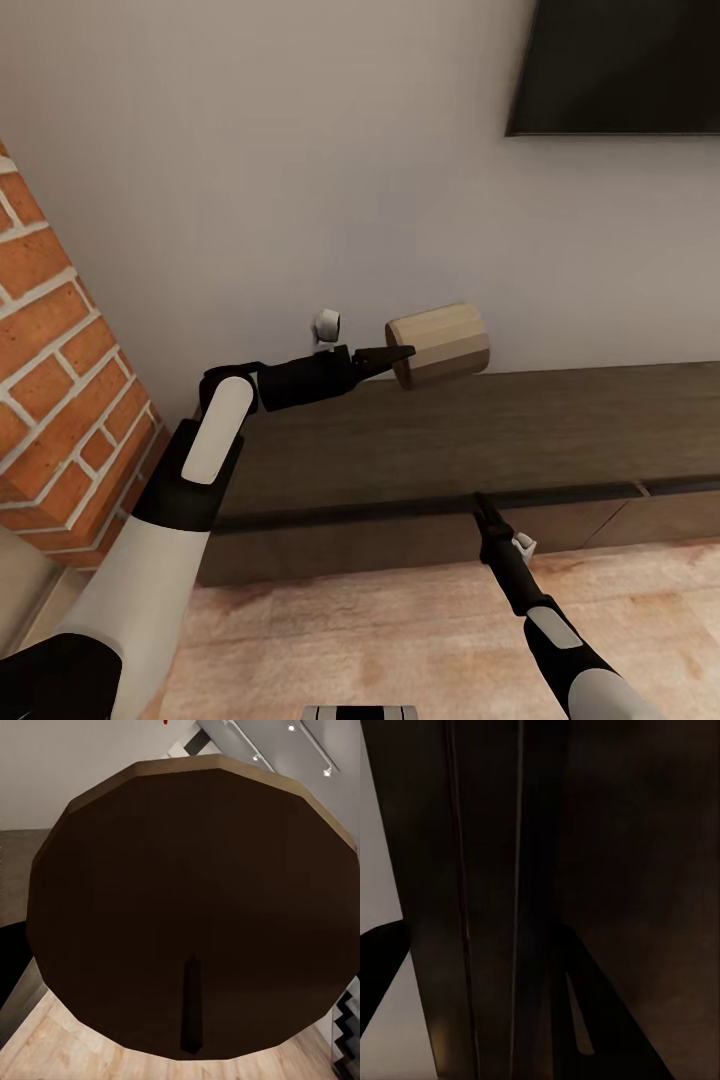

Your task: Place each of the two pumpkins and all three candles from the living room inside a cabinet in the living room (use any cabinet), then make sure every cabinet is closed, and position the cauldron so it is next to a table in the living room.

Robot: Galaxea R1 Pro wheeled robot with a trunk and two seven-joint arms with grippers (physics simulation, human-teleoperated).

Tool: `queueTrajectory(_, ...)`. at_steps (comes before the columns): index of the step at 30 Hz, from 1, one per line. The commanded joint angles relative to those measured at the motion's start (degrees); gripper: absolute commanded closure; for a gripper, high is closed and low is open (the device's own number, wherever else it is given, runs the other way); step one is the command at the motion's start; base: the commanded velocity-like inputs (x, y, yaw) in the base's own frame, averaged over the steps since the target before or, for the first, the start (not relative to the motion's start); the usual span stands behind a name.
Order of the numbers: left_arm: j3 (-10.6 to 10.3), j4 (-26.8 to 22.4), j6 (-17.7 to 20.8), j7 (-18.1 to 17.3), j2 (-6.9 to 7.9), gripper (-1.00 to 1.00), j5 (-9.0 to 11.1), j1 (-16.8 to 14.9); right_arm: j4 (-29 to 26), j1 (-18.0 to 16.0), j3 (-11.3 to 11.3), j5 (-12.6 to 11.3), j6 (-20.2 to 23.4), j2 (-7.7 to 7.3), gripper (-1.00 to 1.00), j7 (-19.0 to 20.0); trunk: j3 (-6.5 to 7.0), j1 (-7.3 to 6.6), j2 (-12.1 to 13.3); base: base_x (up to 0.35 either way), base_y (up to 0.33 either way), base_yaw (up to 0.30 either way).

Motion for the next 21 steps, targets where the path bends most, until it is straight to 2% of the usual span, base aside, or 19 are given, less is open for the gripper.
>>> queueTrajectory(1, 0.06, 0.02, 0.26, -0.28, -0.03, 1.00, -0.10, -0.03, -0.07, -0.06, 0.13, -0.96, 1.00, 0.00, 1.00, 0.48, -0.04, -0.02, -0.02, 0.000, 0.000, 0.000)
queueTrajectory(8, -0.27, 0.02, 0.26, -0.28, -0.06, 1.00, -0.10, -0.03, -0.07, -0.06, 0.13, -0.96, 1.00, 0.00, 1.00, 0.42, -0.04, -0.02, -0.02, -0.020, 0.000, 0.000)
queueTrajectory(11, -3.33, 0.02, -0.33, -0.23, -0.03, 1.00, -0.16, -0.03, -0.07, -0.06, 0.13, -0.96, 1.00, 0.00, 1.00, 0.43, -0.04, -0.02, -0.02, -0.150, 0.000, 0.000)
queueTrajectory(12, -3.97, 0.02, -2.12, -0.29, -0.03, 1.00, -0.13, -0.03, -0.07, -0.06, 0.13, -0.96, 1.00, 0.00, 1.00, 0.42, -0.04, -0.02, -0.02, -0.041, 0.000, 0.000)
queueTrajectory(15, -4.40, 0.02, -3.99, -0.41, -0.03, 1.00, -0.10, -0.03, -0.07, -0.06, 0.13, -0.96, 1.00, 0.00, 1.00, 0.42, -0.04, -0.02, -0.02, -0.016, 0.000, 0.000)
queueTrajectory(21, -4.50, 0.02, -4.47, -0.45, -0.03, 1.00, -0.10, -0.01, -0.07, -0.06, 0.13, -0.96, 1.00, 0.00, 1.00, 0.42, -0.04, -0.02, -0.02, -0.002, 0.000, 0.000)
